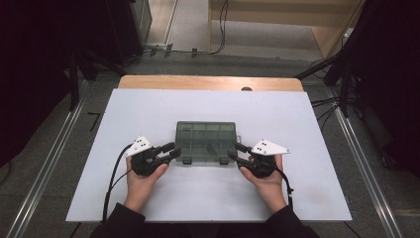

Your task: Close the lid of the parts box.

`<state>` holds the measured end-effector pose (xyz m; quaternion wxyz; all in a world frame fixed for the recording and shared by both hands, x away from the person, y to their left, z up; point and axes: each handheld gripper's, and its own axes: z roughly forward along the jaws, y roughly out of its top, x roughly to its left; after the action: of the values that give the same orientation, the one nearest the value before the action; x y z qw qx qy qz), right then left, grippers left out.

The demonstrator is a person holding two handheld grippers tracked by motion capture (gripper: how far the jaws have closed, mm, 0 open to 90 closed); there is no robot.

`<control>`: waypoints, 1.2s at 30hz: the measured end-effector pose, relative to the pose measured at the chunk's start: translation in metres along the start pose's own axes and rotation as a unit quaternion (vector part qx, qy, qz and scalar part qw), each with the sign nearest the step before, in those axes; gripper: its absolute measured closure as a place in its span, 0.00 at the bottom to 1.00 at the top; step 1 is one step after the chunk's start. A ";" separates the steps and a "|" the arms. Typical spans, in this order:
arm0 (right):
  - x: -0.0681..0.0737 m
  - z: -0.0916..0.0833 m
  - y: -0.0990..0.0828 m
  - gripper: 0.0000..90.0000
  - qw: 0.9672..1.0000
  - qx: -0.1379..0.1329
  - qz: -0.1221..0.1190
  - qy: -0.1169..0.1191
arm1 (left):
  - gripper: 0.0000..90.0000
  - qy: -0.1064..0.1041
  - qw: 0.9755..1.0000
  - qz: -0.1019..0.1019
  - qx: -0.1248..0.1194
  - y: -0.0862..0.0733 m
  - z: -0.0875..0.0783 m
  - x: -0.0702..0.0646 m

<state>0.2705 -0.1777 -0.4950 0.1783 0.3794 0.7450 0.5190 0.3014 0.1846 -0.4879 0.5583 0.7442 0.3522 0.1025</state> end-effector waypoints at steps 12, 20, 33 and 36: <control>-0.001 -0.017 0.005 0.10 1.000 -0.022 -0.008 0.006 | 0.14 0.014 0.999 0.033 -0.020 0.006 -0.014 -0.014; -0.006 -0.028 0.003 0.00 0.999 -0.034 0.000 0.005 | 0.00 0.023 0.999 0.025 -0.037 0.005 -0.027 -0.010; -0.016 -0.043 -0.004 0.00 0.999 -0.042 0.004 -0.015 | 0.00 0.021 0.998 0.035 -0.036 0.001 -0.041 -0.007; -0.018 -0.046 -0.005 0.00 0.999 -0.043 0.006 -0.016 | 0.00 0.027 0.998 0.039 -0.035 0.000 -0.044 -0.007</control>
<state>0.2500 -0.2217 -0.4836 0.2030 0.3839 0.7170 0.5453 0.2726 0.2137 -0.4704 0.5697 0.7346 0.3338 0.1565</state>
